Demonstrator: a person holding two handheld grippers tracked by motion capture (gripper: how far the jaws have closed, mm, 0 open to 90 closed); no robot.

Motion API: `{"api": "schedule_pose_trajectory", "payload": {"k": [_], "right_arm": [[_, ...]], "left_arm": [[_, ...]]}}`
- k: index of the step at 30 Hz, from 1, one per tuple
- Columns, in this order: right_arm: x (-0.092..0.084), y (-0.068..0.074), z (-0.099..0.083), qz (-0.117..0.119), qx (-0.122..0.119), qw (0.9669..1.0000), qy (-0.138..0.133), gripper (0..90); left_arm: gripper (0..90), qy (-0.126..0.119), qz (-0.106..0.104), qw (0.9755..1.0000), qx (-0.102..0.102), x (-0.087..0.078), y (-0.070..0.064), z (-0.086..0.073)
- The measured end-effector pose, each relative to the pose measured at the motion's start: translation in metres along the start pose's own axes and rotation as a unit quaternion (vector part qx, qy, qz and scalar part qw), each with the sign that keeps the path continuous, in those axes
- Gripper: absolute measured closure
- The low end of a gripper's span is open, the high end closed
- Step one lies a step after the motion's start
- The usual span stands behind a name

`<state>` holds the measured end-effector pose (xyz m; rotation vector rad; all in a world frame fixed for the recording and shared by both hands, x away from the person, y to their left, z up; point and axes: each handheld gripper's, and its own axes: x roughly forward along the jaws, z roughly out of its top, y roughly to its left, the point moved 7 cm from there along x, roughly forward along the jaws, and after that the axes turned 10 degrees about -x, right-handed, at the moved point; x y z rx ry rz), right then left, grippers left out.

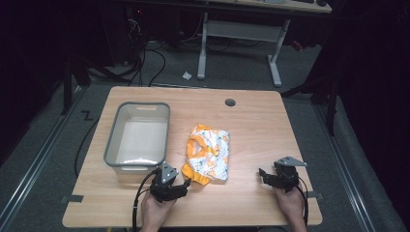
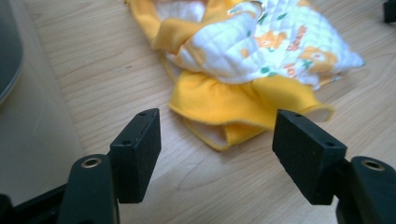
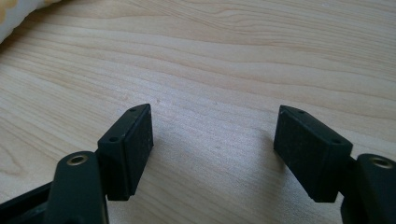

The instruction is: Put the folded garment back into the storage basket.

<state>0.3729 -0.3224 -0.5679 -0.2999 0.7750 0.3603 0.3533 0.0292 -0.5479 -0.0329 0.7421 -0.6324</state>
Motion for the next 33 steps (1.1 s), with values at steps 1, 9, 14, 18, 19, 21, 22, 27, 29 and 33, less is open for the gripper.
{"api": "schedule_pose_trajectory", "payload": {"k": [1, 9, 14, 18, 19, 21, 22, 27, 29, 33], "right_arm": [[0.0, 0.0, 0.0, 0.0, 0.0, 1.0, 0.0, 28.5], [0.0, 0.0, 0.0, 0.001, 0.0, 1.0, 0.0, 28.5], [0.0, 0.0, 0.0, 0.001, 0.0, 1.0, 0.0, 28.5], [0.0, 0.0, 0.0, 0.001, 0.0, 1.0, 0.0, 28.5], [0.0, 0.0, 0.0, 0.001, 0.0, 1.0, 0.0, 28.5], [0.0, 0.0, 0.0, 0.001, 0.0, 1.0, 0.0, 28.5], [0.0, 0.0, 0.0, 0.001, 0.0, 1.0, 0.0, 28.5], [0.0, 0.0, 0.0, 0.001, 0.0, 1.0, 0.0, 28.5], [0.0, 0.0, 0.0, 0.001, 0.0, 1.0, 0.0, 28.5], [0.0, 0.0, 0.0, 0.001, 0.0, 1.0, 0.0, 28.5]], "left_arm": [[32.8, -0.001, -0.001, 1.0, 0.002, 0.0, -0.002, 0.001], [32.8, -0.004, -0.009, 0.9999, 0.007, 0.0, -0.01, 0.011], [33.0, -0.009, -0.013, 0.9999, 0.006, -0.001, -0.011, 0.018], [33.0, -0.007, -0.018, 0.9998, 0.003, -0.001, -0.012, 0.022], [33.0, -0.007, -0.015, 0.9998, 0.006, -0.001, -0.012, 0.023], [33.0, -0.006, -0.018, 0.9998, 0.004, 0.001, -0.013, 0.025], [33.0, -0.005, -0.018, 0.9998, 0.005, 0.001, -0.013, 0.027], [32.6, 0.001, -0.021, 0.9997, 0.013, 0.005, -0.018, 0.037], [33.0, 0.003, -0.024, 0.9995, 0.019, 0.007, -0.021, 0.041], [32.9, 0.012, -0.025, 0.9993, 0.026, 0.012, -0.024, 0.046]]}}
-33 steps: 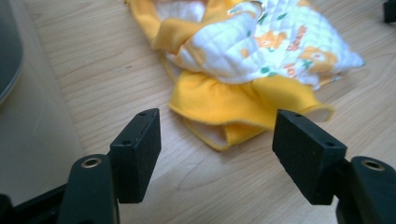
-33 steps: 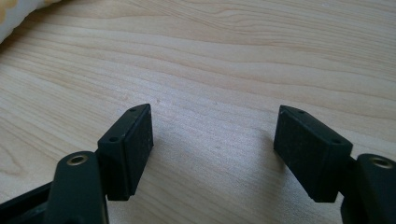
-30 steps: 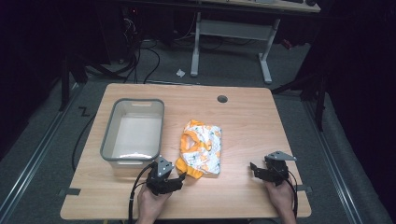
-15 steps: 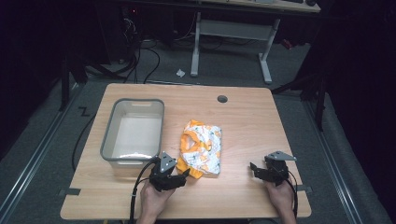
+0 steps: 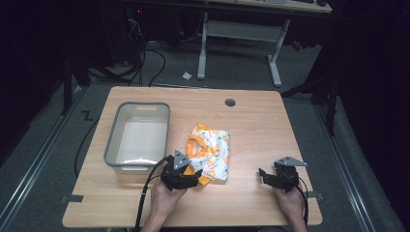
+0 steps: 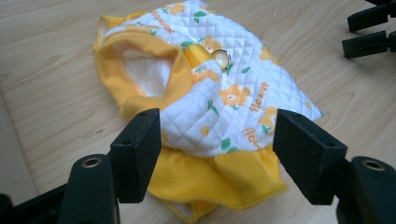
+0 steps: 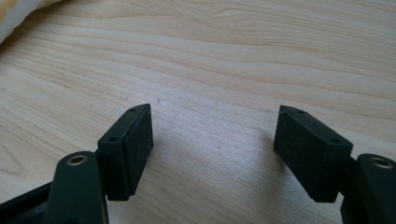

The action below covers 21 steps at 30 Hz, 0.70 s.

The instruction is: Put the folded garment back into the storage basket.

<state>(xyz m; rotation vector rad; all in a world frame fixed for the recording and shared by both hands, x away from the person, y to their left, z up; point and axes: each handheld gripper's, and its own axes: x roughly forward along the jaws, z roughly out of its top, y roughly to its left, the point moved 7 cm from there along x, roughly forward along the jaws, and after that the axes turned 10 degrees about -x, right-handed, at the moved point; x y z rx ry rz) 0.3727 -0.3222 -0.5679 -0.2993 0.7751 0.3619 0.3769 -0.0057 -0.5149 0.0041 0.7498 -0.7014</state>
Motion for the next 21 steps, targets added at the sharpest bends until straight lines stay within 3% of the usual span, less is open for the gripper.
{"api": "schedule_pose_trajectory", "payload": {"k": [14, 21], "right_arm": [[0.0, 0.0, 0.0, 0.0, -0.003, 1.0, -0.001, 28.5], [0.0, 0.0, 0.0, 0.0, 0.0, 1.0, 0.0, 28.4]], "left_arm": [[22.5, 0.028, 0.027, 0.9992, 0.0, 0.026, 0.002, 0.031], [17.1, 0.035, 0.03, 0.9985, -0.029, 0.04, 0.009, 0.041]]}}
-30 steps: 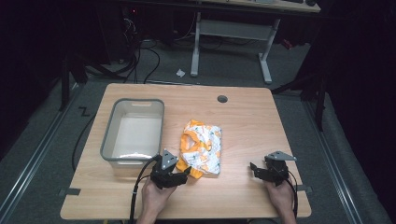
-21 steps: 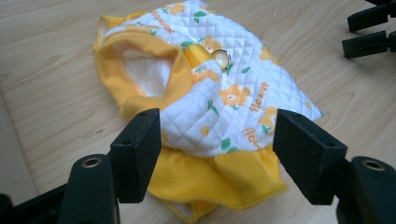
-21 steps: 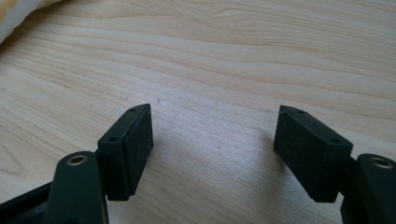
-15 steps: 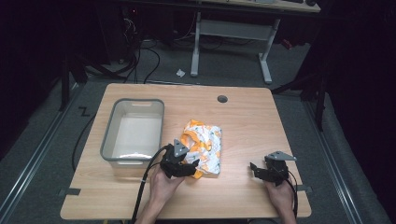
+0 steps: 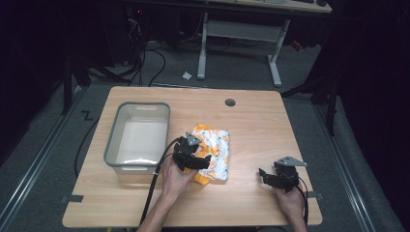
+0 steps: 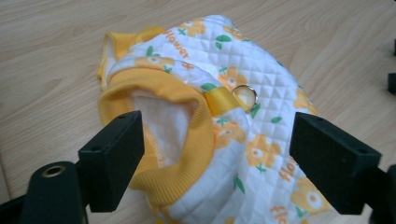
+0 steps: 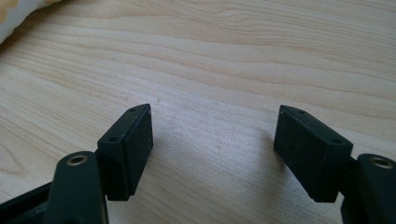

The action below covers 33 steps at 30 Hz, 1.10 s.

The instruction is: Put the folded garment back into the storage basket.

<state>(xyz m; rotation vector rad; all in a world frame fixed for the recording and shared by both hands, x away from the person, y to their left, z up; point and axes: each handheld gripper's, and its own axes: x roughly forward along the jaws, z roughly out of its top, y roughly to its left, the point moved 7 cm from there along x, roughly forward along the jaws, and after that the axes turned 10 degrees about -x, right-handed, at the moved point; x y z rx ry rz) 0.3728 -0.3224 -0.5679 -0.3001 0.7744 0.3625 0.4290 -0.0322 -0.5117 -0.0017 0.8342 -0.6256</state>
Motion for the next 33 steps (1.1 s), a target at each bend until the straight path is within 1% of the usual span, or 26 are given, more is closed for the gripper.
{"api": "schedule_pose_trajectory", "payload": {"k": [1, 2, 4, 5, 6, 7, 8, 10, 11, 12, 14, 16, 19, 21, 24, 25, 26, 27, 28, 29, 32, 33], "right_arm": [[0.0, 0.0, 0.0, 0.0, 0.0, 1.0, 0.0, 28.4], [0.0, 0.0, 0.0, 0.0, 0.0, 1.0, 0.0, 28.4], [0.0, 0.0, 0.0, 0.0, 0.0, 1.0, 0.0, 28.4], [0.0, 0.0, 0.0, 0.0, 0.0, 1.0, 0.0, 28.4], [0.0, 0.0, 0.0, 0.0, 0.0, 1.0, 0.0, 28.4], [0.0, 0.0, 0.0, 0.001, 0.0, 1.0, 0.0, 28.4], [0.0, 0.0, 0.0, 0.001, 0.0, 1.0, 0.0, 28.4], [0.0, 0.0, 0.0, 0.0, 0.0, 1.0, 0.0, 28.4], [0.0, 0.0, 0.0, 0.0, 0.0, 1.0, 0.0, 28.4], [0.0, 0.0, 0.0, 0.0, 0.0, 1.0, 0.0, 28.4], [0.0, 0.0, 0.0, 0.001, 0.001, 1.0, 0.0, 28.4], [0.0, 0.0, 0.0, 0.001, 0.001, 1.0, 0.0, 28.4], [0.0, 0.0, 0.0, 0.001, 0.001, 1.0, 0.0, 28.4], [0.0, 0.0, 0.0, 0.001, 0.001, 1.0, 0.0, 28.4], [0.0, 0.0, 0.0, 0.001, 0.001, 1.0, 0.0, 28.5], [0.0, 0.0, 0.0, 0.0, 0.001, 1.0, 0.0, 28.4], [0.0, 0.0, 0.0, 0.0, 0.001, 1.0, 0.0, 28.4], [0.0, 0.0, 0.0, 0.0, 0.001, 1.0, 0.0, 28.4], [0.0, 0.0, 0.0, 0.001, 0.001, 1.0, 0.0, 28.4], [0.0, 0.0, 0.0, 0.0, 0.001, 1.0, 0.0, 28.4], [0.0, 0.0, 0.0, 0.0, 0.001, 1.0, 0.0, 28.4], [0.0, 0.0, 0.0, 0.0, 0.001, 1.0, 0.0, 28.4]], "left_arm": [[17.0, 0.003, 0.002, 1.0, -0.006, 0.005, 0.002, 0.002], [16.7, 0.003, 0.002, 1.0, -0.006, 0.005, 0.002, 0.002], [16.4, -0.002, 0.002, 0.9999, -0.017, 0.009, 0.004, 0.005], [15.9, 0.0, 0.008, 0.9996, -0.027, 0.013, 0.008, 0.005], [15.7, -0.001, 0.011, 0.9996, -0.027, 0.015, 0.011, 0.006], [15.6, 0.002, 0.016, 0.9994, -0.031, 0.018, 0.014, 0.005], [15.4, 0.002, 0.016, 0.9994, -0.031, 0.018, 0.014, 0.005], [15.4, 0.008, 0.03, 0.9985, -0.046, 0.025, 0.021, 0.004], [15.4, 0.008, 0.03, 0.9985, -0.046, 0.025, 0.021, 0.004], [15.4, 0.015, 0.037, 0.9979, -0.052, 0.029, 0.024, 0.003], [15.4, 0.019, 0.039, 0.9977, -0.053, 0.032, 0.025, 0.003], [15.3, 0.025, 0.049, 0.9968, -0.058, 0.036, 0.029, 0.002], [15.3, 0.032, 0.052, 0.9961, -0.064, 0.042, 0.033, 0.0], [15.2, 0.037, 0.053, 0.9959, -0.063, 0.046, 0.033, -0.002], [15.2, 0.049, 0.061, 0.9952, -0.058, 0.051, 0.035, -0.006], [15.6, 0.053, 0.061, 0.995, -0.059, 0.053, 0.035, -0.007], [16.1, 0.064, 0.066, 0.9944, -0.052, 0.056, 0.035, -0.01], [16.6, 0.064, 0.066, 0.9944, -0.052, 0.056, 0.035, -0.01], [17.3, 0.068, 0.065, 0.9944, -0.047, 0.058, 0.034, -0.013], [18.3, 0.067, 0.061, 0.9947, -0.049, 0.058, 0.034, -0.013], [22.0, 0.065, 0.061, 0.995, -0.046, 0.058, 0.034, -0.013], [26.2, 0.061, 0.056, 0.9959, -0.038, 0.058, 0.031, -0.013]]}}
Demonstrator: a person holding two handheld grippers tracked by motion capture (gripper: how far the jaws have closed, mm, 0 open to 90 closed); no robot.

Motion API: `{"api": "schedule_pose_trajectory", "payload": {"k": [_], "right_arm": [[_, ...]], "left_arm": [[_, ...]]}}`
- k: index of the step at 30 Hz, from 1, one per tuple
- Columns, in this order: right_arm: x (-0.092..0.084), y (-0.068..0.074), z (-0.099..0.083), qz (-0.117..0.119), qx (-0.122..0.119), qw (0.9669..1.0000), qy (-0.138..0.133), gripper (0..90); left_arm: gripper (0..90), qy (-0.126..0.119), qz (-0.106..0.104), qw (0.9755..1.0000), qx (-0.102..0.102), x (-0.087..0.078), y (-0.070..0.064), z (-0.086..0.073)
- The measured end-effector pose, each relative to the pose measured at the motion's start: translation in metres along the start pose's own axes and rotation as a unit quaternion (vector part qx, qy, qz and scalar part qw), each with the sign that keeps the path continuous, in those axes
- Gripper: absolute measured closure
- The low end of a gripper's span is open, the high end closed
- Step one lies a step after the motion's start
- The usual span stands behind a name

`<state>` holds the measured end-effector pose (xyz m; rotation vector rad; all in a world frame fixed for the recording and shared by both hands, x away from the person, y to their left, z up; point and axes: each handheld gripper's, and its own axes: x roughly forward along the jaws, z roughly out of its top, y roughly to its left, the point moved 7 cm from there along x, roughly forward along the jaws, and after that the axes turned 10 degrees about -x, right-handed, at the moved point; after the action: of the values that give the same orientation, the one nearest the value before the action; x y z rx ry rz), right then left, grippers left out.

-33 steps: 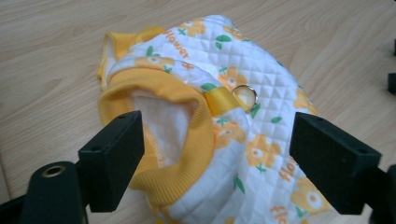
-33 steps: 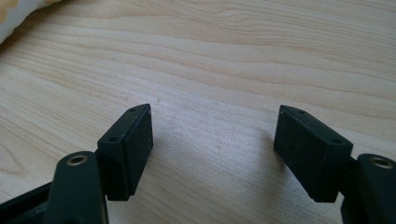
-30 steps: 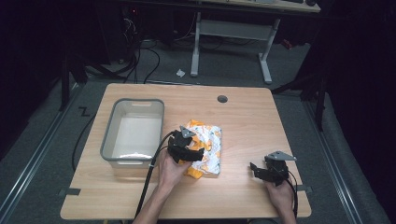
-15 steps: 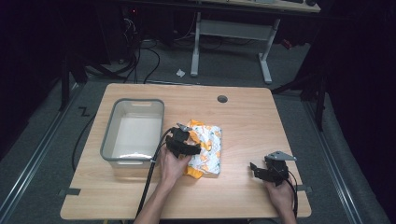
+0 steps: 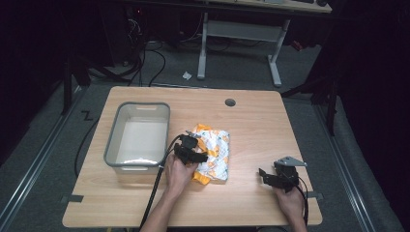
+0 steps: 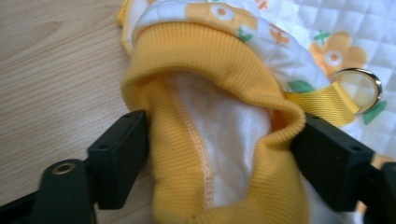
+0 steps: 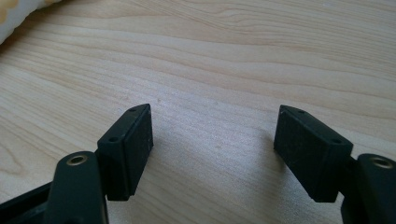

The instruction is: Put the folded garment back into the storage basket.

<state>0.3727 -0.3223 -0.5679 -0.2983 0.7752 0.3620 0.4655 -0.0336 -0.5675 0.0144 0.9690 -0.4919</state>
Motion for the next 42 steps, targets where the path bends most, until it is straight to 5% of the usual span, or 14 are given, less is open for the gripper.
{"api": "schedule_pose_trajectory", "payload": {"k": [9, 13, 25, 42], "right_arm": [[0.0, 0.0, 0.0, 0.0, 0.0, 1.0, 0.0, 28.4], [0.0, 0.0, 0.0, 0.0, 0.0, 1.0, 0.0, 28.4], [0.0, 0.0, 0.0, 0.0, -0.001, 1.0, 0.0, 28.4], [0.0, 0.0, 0.0, 0.001, -0.002, 1.0, 0.0, 28.4]], "left_arm": [[58.8, -0.009, -0.036, 0.9993, 0.007, -0.003, -0.01, -0.003], [66.5, -0.012, -0.041, 0.9991, 0.005, -0.003, -0.011, -0.003], [72.2, -0.027, -0.049, 0.9984, 0.005, -0.008, -0.012, -0.001], [72.9, -0.063, -0.087, 0.9943, -0.004, -0.042, -0.022, 0.009]]}}
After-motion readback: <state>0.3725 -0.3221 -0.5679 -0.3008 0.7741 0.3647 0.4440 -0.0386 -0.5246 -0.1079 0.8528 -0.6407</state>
